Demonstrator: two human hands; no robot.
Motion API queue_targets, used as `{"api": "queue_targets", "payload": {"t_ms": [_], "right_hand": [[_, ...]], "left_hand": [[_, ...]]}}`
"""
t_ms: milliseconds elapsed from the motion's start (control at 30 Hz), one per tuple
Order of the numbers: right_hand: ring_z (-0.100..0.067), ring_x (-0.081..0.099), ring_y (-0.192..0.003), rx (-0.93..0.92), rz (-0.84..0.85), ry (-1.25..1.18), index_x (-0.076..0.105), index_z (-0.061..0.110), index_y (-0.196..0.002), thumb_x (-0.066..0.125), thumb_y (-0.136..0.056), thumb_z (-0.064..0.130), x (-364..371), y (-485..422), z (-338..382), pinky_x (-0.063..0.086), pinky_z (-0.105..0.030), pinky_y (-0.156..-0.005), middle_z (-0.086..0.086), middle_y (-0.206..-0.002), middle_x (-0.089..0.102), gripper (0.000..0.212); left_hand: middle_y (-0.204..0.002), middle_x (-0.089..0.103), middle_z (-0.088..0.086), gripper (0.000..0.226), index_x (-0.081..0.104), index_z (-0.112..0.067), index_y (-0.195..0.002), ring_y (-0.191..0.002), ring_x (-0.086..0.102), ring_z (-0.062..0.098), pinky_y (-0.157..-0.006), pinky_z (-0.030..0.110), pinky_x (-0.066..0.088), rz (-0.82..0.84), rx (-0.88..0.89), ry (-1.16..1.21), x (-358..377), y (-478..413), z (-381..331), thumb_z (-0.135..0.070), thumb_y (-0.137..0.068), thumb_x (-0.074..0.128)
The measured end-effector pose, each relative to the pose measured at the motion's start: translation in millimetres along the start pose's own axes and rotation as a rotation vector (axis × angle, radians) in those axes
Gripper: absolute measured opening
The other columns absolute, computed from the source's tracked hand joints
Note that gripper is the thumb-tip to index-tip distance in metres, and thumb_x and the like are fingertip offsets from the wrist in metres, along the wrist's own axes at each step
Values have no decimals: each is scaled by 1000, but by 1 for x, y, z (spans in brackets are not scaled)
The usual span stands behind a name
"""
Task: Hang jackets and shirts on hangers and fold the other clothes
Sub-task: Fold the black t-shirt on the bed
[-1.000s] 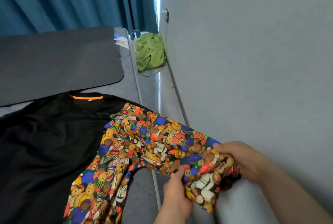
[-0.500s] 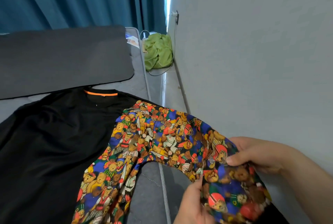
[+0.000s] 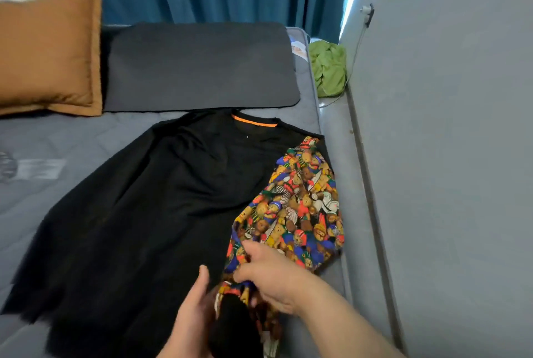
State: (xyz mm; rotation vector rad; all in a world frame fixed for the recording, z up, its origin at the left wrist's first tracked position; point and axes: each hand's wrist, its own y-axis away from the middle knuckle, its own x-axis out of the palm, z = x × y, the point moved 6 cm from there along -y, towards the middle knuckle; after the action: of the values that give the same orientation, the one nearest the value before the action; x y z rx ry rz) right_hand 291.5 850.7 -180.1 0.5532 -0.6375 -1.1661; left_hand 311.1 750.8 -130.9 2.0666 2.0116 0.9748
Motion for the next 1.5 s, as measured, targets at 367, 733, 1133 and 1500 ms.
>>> {"api": "queue_targets", "payload": {"t_ms": [367,733,1133,1500], "right_hand": [[-18,57,-62,47,-628,-102,67,14,-98,54,-93,8,25,33,-97,50,-33,-59,-6,-82,66,15],[-19,61,-93,83,-649,-653,43,7,-139,67,-91,17,16,0,-117,47,-40,-104,-7,-109,63,54],[-25,70,-96,48,-584,-564,59,15,-108,55,-98,19,-47,8,-142,58,-40,-82,-8,-104,73,11],[-30,72,-92,225,-434,-457,55,9,-115,61,-92,8,-9,6,-176,59,-46,-82,-14,-105,72,23]], "left_hand": [[-102,72,19,24,65,-3,-110,-99,67,35,-80,43,53,-203,-542,-14,-175,34,68,-19,-92,61],[-102,71,21,28,60,-2,-110,-87,71,33,-60,37,60,-248,-586,21,-186,40,96,10,-85,59],[-107,67,7,42,56,-22,-110,-83,71,24,-55,37,58,-91,-558,-612,-160,49,131,1,-79,71],[-83,59,-2,39,61,-24,-99,-82,59,18,-69,26,49,-205,-228,-714,-168,38,124,2,-74,78]]}}
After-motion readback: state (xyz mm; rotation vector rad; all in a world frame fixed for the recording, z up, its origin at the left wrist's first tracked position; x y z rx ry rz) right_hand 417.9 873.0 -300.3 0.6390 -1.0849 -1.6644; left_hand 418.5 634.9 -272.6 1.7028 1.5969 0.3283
